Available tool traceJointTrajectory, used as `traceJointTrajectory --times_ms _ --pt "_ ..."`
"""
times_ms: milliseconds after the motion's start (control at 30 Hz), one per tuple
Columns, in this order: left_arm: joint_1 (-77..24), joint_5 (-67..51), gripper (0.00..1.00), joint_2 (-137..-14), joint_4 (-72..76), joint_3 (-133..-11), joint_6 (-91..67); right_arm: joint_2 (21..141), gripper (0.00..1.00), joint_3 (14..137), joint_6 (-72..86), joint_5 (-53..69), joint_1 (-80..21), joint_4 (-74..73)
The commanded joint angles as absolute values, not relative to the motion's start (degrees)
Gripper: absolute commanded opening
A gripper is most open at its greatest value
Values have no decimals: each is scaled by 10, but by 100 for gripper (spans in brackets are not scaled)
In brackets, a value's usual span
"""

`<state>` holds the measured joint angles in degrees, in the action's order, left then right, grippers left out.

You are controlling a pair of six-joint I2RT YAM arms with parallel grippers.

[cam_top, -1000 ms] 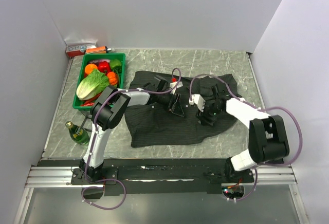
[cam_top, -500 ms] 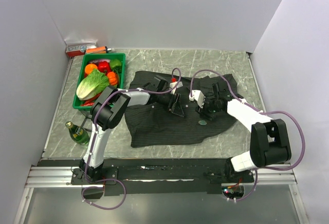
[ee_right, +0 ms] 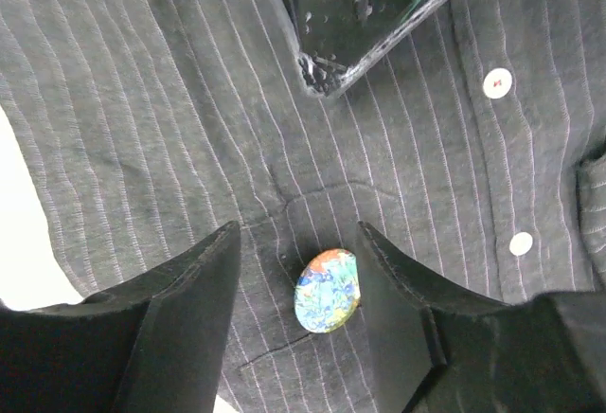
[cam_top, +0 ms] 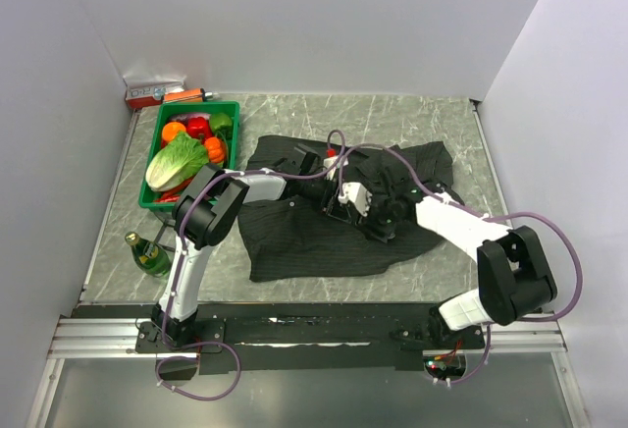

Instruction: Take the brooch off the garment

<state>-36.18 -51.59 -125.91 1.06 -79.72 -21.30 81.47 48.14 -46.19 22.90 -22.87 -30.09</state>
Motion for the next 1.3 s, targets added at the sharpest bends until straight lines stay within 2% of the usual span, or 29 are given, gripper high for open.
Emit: traceJointTrajectory --times_ms 0,167,367,467,500,600,767,1000,1167,1267 --pt "-357 -510 57 -1238 27 -787 -247 824 56 461 -440 115 -252 -254" --pt "-356 -511 57 -1242 30 -788 -253 844 53 460 -438 34 -259 -240" --pt "-356 -510 57 -1245 27 -793 -249 866 51 476 -431 1 -264 -255" --pt "-356 -510 57 -1244 27 -793 -248 863 46 486 -418 -41 -269 -260" --pt "-356 -509 57 -1243 27 -791 -250 861 39 490 -409 -59 -270 -261" --pt "-356 -510 57 -1235 32 -790 -253 861 30 509 -384 -75 -272 -287" --pt "-356 -514 57 -1228 37 -793 -257 881 26 536 -365 -112 -279 -332" --pt "-356 -519 57 -1223 41 -790 -257 949 32 593 -293 -86 -279 -429" --pt "-356 -520 57 -1203 44 -772 -243 894 39 588 -281 -22 -274 -433" --pt "-356 -522 56 -1187 48 -758 -223 824 41 528 -319 24 -272 -397"
